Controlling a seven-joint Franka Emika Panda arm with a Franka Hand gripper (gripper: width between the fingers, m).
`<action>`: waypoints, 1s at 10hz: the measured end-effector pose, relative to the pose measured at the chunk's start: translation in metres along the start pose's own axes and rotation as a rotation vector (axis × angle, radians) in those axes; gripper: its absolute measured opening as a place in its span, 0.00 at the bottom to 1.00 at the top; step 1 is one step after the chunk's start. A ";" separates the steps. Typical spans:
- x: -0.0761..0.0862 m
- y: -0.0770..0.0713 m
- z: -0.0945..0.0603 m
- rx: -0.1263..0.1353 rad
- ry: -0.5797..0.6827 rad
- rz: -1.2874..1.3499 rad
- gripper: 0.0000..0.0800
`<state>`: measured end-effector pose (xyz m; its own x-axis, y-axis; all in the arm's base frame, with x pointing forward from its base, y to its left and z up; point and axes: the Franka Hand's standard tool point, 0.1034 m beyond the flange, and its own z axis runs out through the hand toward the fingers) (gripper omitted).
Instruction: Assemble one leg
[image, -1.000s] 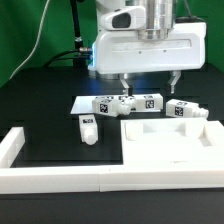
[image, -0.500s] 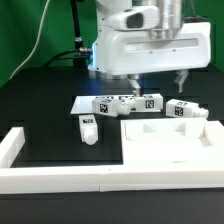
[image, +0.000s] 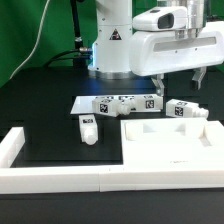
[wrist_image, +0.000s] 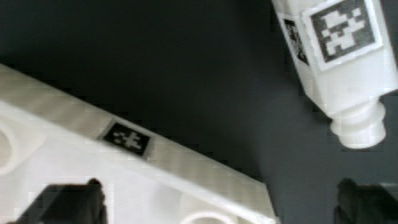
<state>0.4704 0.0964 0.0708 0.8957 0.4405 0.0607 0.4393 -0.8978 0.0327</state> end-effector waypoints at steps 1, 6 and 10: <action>0.000 -0.001 0.000 0.000 0.001 -0.002 0.81; -0.006 -0.051 0.015 -0.006 0.042 -0.224 0.81; -0.013 -0.048 0.027 -0.014 0.061 -0.263 0.81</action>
Offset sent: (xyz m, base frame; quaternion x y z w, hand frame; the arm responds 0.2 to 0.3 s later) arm -0.0379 0.0578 -0.0217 -0.0138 -0.0153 -0.2394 0.9707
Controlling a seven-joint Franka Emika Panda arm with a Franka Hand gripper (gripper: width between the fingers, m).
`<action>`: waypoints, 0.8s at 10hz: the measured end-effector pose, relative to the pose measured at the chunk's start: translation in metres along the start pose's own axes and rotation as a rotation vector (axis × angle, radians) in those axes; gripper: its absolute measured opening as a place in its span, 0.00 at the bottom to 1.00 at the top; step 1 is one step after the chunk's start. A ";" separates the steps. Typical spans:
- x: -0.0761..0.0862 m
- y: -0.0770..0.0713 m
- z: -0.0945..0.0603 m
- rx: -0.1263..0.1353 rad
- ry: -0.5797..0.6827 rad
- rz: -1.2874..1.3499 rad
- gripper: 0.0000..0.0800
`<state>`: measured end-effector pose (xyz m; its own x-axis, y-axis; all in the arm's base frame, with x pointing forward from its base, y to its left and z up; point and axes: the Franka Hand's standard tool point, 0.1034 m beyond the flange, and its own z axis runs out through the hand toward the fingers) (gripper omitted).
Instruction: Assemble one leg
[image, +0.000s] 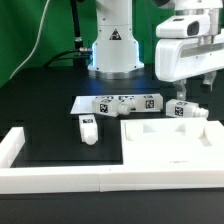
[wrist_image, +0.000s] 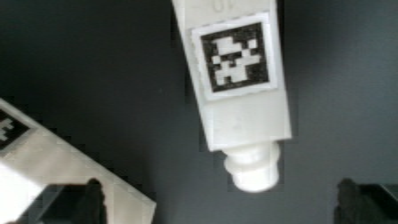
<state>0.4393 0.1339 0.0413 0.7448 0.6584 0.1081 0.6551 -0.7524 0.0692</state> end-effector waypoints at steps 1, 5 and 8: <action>-0.006 -0.009 0.013 -0.005 0.016 -0.012 0.81; -0.012 -0.016 0.034 -0.018 0.051 -0.020 0.81; -0.012 -0.016 0.034 -0.018 0.051 -0.020 0.48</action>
Offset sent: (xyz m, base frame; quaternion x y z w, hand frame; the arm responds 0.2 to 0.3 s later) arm -0.0055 0.0104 -0.0369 -0.0136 0.0600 0.0354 0.9975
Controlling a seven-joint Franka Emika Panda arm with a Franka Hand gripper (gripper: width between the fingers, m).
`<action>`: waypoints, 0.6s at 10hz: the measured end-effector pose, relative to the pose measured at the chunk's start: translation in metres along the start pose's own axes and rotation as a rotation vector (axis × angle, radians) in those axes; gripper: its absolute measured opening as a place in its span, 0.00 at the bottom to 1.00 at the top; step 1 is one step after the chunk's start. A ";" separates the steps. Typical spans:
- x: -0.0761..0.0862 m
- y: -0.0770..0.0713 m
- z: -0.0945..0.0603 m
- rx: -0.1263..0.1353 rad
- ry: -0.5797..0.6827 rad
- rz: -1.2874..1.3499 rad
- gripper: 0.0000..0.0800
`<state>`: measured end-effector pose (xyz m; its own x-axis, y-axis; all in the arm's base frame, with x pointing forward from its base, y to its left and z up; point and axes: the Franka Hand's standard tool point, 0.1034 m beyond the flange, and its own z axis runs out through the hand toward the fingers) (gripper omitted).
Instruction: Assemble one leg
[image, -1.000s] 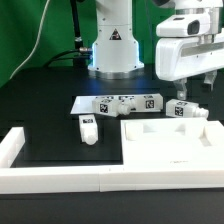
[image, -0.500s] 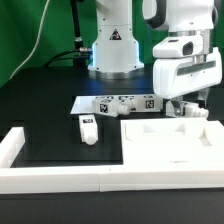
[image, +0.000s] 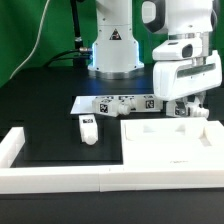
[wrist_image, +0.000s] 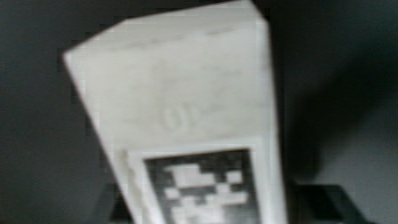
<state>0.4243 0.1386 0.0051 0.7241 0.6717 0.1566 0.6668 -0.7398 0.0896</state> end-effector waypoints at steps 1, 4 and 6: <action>0.000 0.000 0.000 0.000 0.000 0.000 0.36; 0.000 0.000 0.000 0.000 0.000 0.000 0.36; 0.000 0.000 0.000 0.000 0.000 0.000 0.36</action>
Offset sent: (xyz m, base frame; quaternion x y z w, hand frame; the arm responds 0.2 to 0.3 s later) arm 0.0000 0.0000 0.0000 0.0000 0.0000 0.0000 1.0000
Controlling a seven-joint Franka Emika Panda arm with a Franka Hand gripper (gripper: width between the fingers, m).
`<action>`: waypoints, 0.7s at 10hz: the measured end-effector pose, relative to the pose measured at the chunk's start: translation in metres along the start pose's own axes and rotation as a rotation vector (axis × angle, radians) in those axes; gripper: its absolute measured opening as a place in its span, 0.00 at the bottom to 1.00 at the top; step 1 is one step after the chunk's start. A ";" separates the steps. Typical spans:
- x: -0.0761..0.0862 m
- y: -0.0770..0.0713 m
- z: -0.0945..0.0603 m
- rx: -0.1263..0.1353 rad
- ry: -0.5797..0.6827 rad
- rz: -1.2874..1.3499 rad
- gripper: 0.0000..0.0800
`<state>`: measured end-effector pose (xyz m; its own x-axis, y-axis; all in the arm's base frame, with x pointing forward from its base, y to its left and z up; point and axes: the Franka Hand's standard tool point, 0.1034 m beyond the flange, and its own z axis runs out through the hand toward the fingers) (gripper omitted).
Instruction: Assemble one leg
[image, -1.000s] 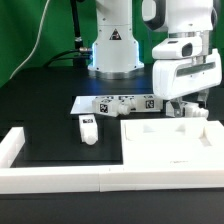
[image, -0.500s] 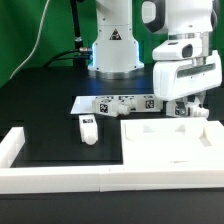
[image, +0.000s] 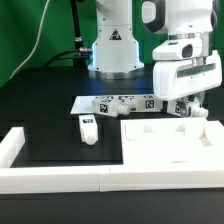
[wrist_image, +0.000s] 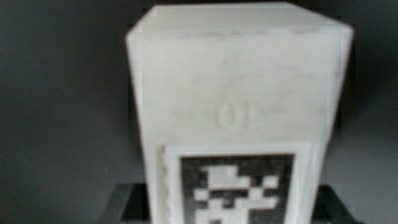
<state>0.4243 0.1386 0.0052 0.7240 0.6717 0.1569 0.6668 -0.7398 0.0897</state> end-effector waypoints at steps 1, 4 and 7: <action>0.000 0.000 0.000 0.000 0.000 0.000 0.36; 0.006 -0.008 -0.004 0.011 0.000 -0.254 0.36; 0.005 -0.012 -0.003 0.028 -0.019 -0.597 0.36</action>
Offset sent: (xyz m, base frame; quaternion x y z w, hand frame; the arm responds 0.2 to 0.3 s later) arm -0.0103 0.0300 0.0095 -0.0016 0.0051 -0.1745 0.9846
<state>0.4191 0.1506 0.0075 0.2256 0.9717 0.0698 0.9637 -0.2331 0.1305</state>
